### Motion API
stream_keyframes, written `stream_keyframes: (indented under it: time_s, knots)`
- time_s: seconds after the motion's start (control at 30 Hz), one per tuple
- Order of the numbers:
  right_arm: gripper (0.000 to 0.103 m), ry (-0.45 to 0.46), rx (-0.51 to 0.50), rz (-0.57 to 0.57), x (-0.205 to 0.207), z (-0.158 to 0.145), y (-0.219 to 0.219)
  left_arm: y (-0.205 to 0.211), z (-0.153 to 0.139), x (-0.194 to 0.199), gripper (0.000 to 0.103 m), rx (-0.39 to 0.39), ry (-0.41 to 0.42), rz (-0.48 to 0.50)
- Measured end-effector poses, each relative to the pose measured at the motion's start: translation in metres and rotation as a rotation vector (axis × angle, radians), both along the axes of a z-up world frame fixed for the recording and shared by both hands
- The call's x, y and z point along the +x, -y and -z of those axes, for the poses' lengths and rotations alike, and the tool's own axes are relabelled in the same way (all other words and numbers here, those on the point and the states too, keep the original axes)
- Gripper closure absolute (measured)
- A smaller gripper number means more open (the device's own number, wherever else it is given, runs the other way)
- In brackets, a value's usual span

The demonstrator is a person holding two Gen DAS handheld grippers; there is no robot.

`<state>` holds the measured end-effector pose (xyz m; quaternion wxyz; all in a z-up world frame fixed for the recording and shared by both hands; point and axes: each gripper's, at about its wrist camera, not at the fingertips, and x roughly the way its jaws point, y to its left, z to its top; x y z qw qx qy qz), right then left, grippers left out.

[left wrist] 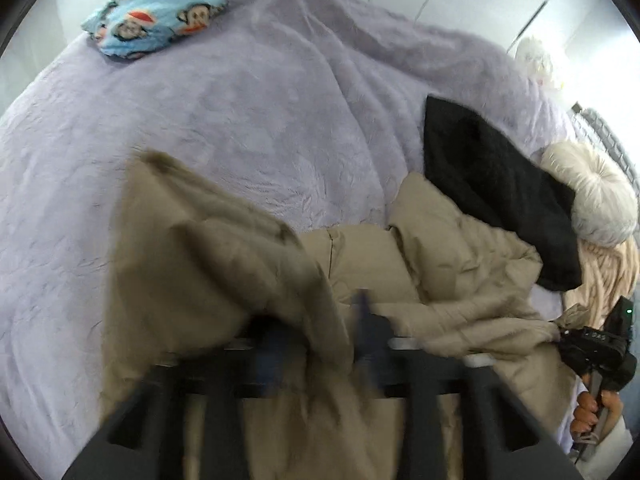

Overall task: Fold large clothes
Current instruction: 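Lift the held hem with both tools and fold it toward the collar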

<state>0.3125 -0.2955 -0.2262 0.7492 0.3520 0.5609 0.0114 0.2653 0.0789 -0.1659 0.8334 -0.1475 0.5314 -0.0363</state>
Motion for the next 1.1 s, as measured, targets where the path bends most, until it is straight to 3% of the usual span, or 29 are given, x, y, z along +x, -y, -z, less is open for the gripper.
stream_keyframes:
  time_s: [0.03,0.1,0.13,0.2,0.27,0.3,0.33,0.4,0.5,0.57,0.63,0.7,0.8,0.93,1.03,1.1]
  knots:
    - [0.090,0.001,-0.010,-0.022,-0.001,-0.006,-0.001,-0.003,-0.012,-0.008,0.015,-0.004,0.029,-0.010]
    - [0.080,0.026,-0.031,-0.057,-0.006,-0.022,-0.002,-0.003,-0.032,-0.018,0.015,0.007,0.071,-0.007]
    - [0.061,0.049,-0.038,-0.073,-0.011,-0.032,-0.004,-0.002,-0.040,-0.021,0.015,0.019,0.084,-0.002]
    - [0.043,0.096,-0.030,-0.098,-0.018,-0.046,-0.010,0.005,-0.049,-0.024,0.015,0.035,0.109,0.021]
    - [0.052,0.128,-0.047,-0.185,-0.023,-0.055,-0.030,0.022,-0.044,-0.021,0.018,0.023,0.103,0.102]
    - [0.076,0.132,-0.080,-0.245,-0.024,-0.055,-0.043,0.032,-0.039,-0.019,0.029,0.033,0.101,0.137]
    - [0.088,0.126,-0.111,-0.288,-0.024,-0.053,-0.054,0.047,-0.029,-0.017,0.032,0.064,0.093,0.170]
    - [0.089,0.106,-0.167,-0.367,-0.019,-0.035,-0.078,0.077,-0.005,-0.011,0.032,0.135,0.083,0.226]
    - [0.089,0.096,-0.231,-0.385,-0.009,-0.009,-0.090,0.101,0.026,0.002,0.032,0.233,0.099,0.221]
    - [0.094,0.109,-0.271,-0.374,0.001,0.007,-0.089,0.099,0.043,0.014,0.032,0.246,0.095,0.183]
    - [0.097,0.109,-0.245,-0.358,0.009,0.021,-0.086,0.091,0.060,0.028,0.032,0.222,0.073,0.151]
    - [0.103,0.110,-0.225,-0.346,0.016,0.033,-0.081,0.088,0.067,0.036,0.032,0.221,0.077,0.150]
    - [0.103,0.101,-0.225,-0.351,0.025,0.044,-0.082,0.093,0.075,0.047,0.032,0.244,0.066,0.166]
    - [0.103,0.075,-0.246,-0.372,0.022,0.026,-0.076,0.087,0.059,0.044,0.032,0.264,0.066,0.191]
    - [0.102,0.128,-0.385,-0.349,0.003,-0.004,-0.050,0.051,0.035,0.021,0.032,0.426,0.170,0.121]
    - [0.100,0.127,-0.482,-0.250,-0.015,-0.012,-0.011,0.023,0.037,0.015,0.031,0.472,0.164,0.059]
